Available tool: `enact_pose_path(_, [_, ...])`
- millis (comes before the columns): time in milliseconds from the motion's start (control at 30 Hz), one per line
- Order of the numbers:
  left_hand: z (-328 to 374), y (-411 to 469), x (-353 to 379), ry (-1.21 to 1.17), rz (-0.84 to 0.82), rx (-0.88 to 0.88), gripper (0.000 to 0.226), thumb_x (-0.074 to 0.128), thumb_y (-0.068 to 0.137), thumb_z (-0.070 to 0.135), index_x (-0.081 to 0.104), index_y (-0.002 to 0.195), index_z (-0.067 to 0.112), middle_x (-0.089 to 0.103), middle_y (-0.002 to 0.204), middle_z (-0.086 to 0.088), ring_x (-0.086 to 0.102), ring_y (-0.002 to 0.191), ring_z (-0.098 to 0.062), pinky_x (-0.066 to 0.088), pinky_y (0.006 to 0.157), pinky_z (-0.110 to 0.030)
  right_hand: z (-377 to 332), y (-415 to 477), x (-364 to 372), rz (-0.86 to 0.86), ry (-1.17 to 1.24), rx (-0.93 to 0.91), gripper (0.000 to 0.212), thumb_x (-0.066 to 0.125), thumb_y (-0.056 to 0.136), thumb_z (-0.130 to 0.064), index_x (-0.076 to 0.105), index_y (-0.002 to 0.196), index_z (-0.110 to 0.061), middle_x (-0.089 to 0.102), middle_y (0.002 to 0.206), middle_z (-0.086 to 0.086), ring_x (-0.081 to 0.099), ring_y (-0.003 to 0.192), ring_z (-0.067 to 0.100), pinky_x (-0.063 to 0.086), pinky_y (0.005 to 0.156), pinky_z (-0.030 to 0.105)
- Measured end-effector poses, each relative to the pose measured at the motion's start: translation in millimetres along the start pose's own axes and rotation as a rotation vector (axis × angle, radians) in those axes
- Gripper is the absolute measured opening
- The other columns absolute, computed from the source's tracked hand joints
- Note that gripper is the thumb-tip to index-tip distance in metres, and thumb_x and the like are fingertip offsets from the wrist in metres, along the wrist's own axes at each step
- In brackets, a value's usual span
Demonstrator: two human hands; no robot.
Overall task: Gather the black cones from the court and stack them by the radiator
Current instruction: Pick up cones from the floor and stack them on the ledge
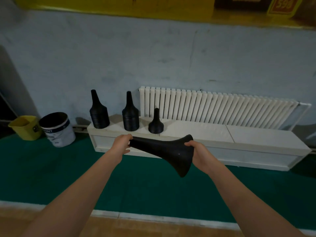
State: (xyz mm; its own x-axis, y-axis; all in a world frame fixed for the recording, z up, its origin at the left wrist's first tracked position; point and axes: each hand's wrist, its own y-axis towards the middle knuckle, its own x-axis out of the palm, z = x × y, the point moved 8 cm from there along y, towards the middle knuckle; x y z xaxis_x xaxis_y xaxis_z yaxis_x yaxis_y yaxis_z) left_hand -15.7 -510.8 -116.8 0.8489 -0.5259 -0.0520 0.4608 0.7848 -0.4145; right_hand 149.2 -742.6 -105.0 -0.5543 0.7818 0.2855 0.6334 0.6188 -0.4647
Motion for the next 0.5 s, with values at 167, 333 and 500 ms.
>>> enact_pose_path(167, [31.4, 72.2, -10.3, 0.013, -0.016, -0.001, 0.024, 0.05, 0.094, 0.015, 0.052, 0.116, 0.007, 0.054, 0.114, -0.008, 0.056, 0.102, -0.023, 0.047, 0.094, -0.037, -21.0, 71.0, 35.4, 0.024, -0.007, 0.013, 0.027, 0.055, 0.089, -0.009, 0.054, 0.115, -0.002, 0.063, 0.114, 0.022, 0.062, 0.098, 0.03, 0.051, 0.083, 0.035])
enact_pose_path(333, [59.9, 148.8, -1.4, 0.055, -0.019, -0.016, 0.032, 0.05, 0.093, 0.014, 0.053, 0.124, 0.005, 0.055, 0.121, -0.011, 0.057, 0.11, -0.026, 0.047, 0.093, -0.038, -45.1, 147.5, 52.7, 0.044, -0.006, 0.028, 0.023, 0.056, 0.089, -0.008, 0.055, 0.11, -0.002, 0.062, 0.115, 0.023, 0.06, 0.106, 0.032, 0.046, 0.1, 0.039])
enact_pose_path(500, [92.1, 228.7, 22.8, 0.077, 0.007, -0.023, 0.033, 0.053, 0.092, 0.013, 0.055, 0.124, 0.006, 0.058, 0.119, -0.012, 0.058, 0.11, -0.027, 0.049, 0.086, -0.035, -80.6, 227.1, 58.3, 0.041, -0.015, 0.015, 0.015, 0.054, 0.09, -0.006, 0.056, 0.105, -0.003, 0.06, 0.105, 0.019, 0.058, 0.102, 0.03, 0.045, 0.101, 0.04])
